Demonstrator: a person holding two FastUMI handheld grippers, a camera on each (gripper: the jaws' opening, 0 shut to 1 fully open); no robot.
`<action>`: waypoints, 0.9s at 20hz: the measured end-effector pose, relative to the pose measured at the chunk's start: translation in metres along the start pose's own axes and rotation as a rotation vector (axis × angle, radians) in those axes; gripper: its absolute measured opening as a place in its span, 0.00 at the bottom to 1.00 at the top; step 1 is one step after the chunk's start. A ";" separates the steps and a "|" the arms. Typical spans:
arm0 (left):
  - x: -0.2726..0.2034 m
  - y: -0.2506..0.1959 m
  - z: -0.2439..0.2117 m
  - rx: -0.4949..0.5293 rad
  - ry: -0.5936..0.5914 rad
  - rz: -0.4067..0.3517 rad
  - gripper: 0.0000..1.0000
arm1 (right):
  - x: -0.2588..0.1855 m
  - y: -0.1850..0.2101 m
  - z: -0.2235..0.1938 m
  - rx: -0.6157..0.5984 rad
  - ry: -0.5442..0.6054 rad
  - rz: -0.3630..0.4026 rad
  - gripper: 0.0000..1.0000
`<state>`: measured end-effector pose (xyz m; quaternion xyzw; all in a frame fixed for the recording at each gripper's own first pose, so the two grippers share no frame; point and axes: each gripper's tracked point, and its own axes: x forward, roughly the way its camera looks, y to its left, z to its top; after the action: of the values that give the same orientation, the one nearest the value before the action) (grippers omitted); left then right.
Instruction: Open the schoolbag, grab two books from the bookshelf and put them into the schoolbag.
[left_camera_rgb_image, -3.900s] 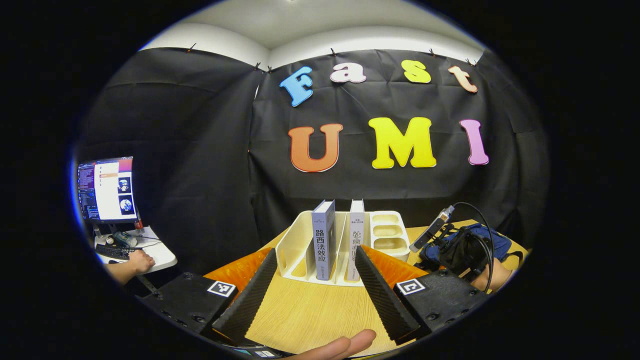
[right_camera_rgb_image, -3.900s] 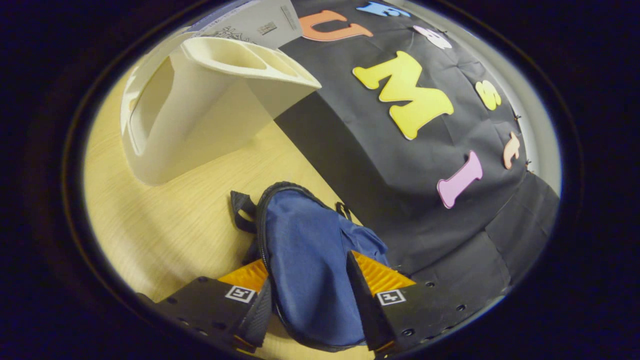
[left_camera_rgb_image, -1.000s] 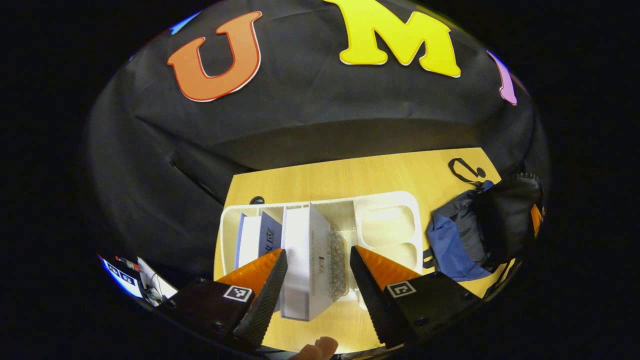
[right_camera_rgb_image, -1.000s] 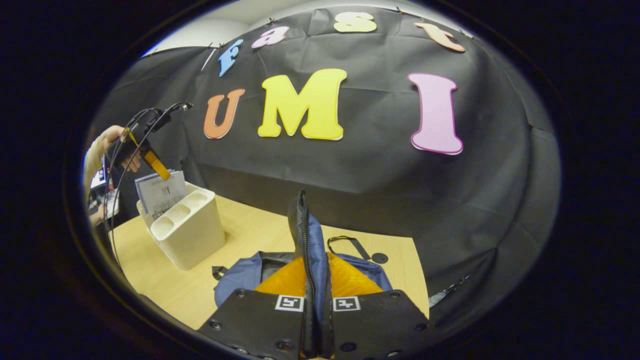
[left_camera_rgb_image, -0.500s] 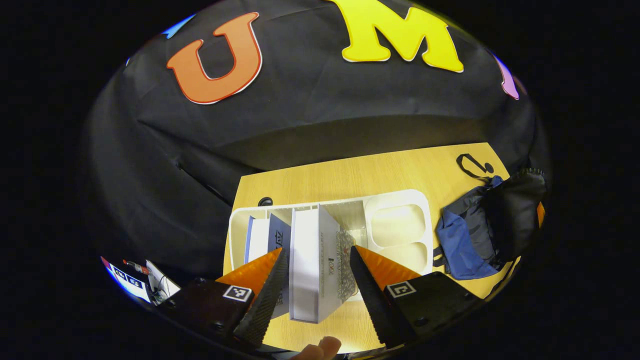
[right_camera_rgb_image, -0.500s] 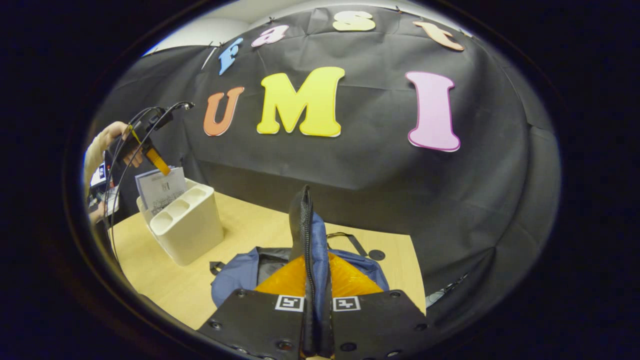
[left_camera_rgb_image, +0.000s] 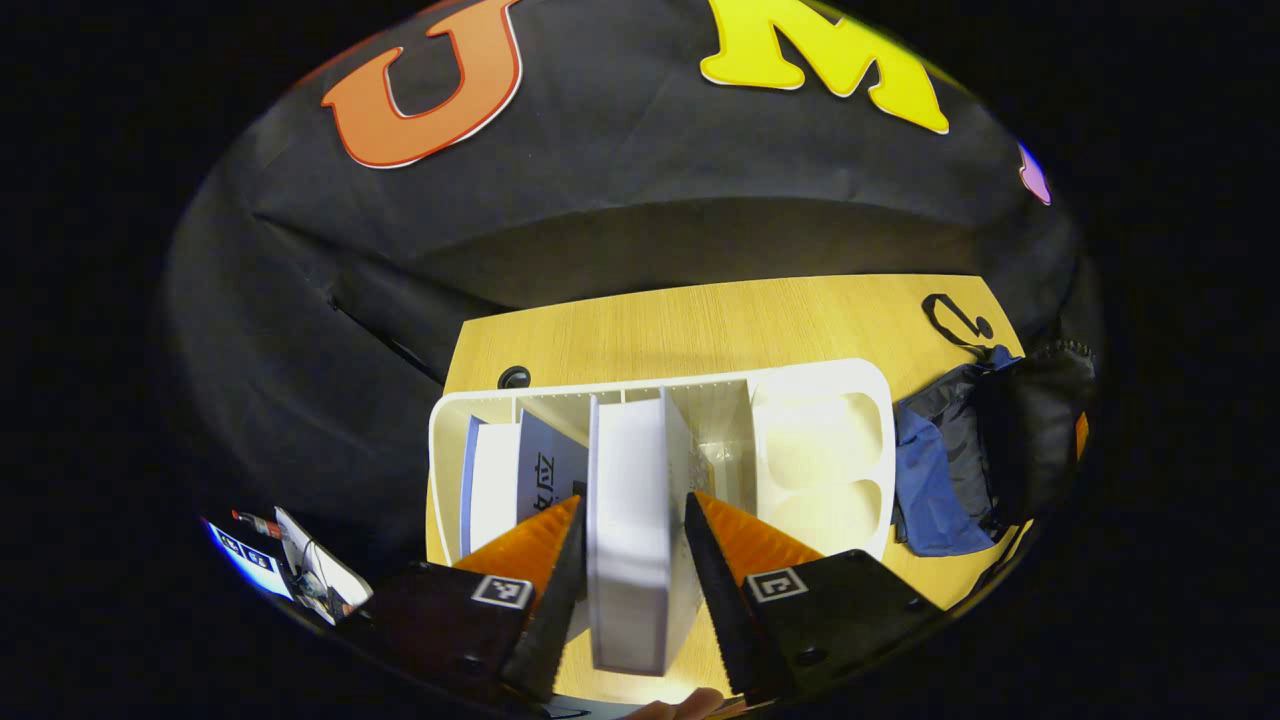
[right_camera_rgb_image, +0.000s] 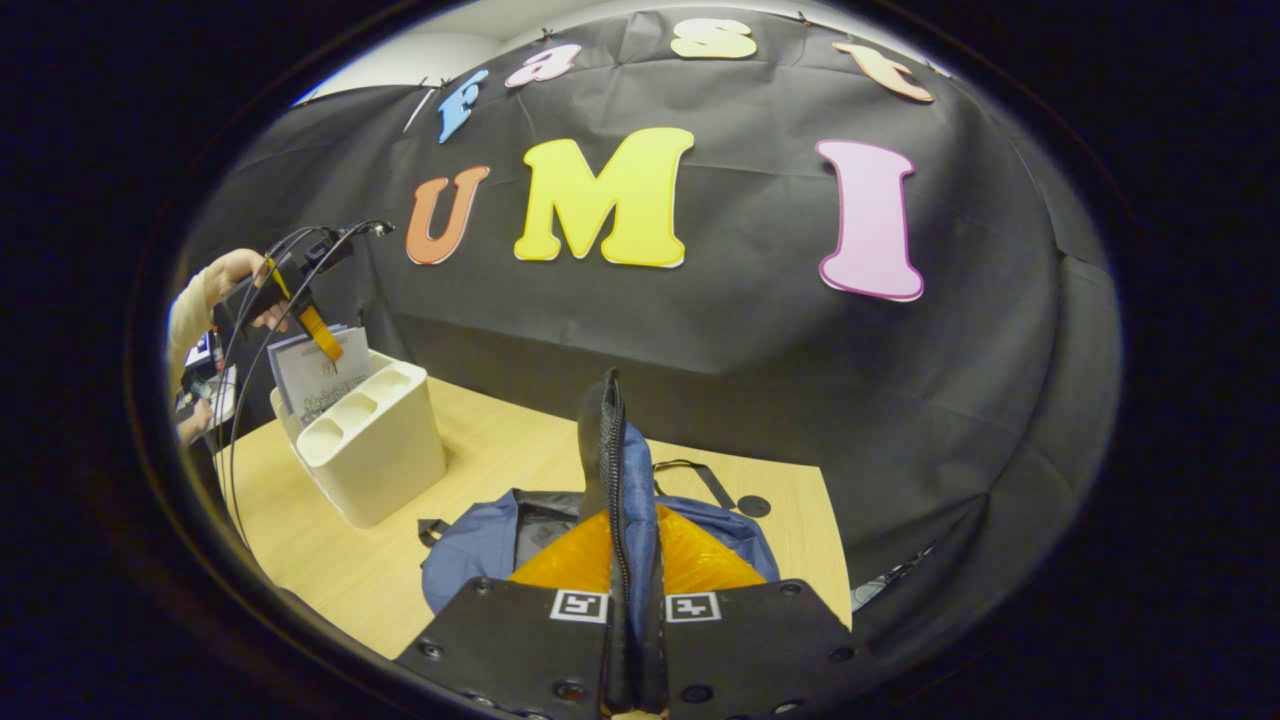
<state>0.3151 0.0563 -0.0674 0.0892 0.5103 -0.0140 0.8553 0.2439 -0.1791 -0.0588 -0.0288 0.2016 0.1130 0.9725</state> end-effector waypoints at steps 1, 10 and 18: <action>-0.001 -0.001 -0.003 0.008 0.022 0.003 0.59 | 0.001 0.000 -0.002 0.001 0.001 0.000 0.06; 0.024 -0.054 -0.014 -0.007 0.124 -0.107 0.51 | 0.009 0.001 -0.008 0.007 0.005 0.019 0.06; 0.027 -0.056 -0.020 -0.025 0.123 -0.113 0.49 | 0.017 0.005 -0.021 0.026 0.024 0.042 0.06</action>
<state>0.3040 0.0062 -0.1085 0.0502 0.5661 -0.0502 0.8213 0.2501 -0.1732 -0.0848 -0.0133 0.2154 0.1303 0.9677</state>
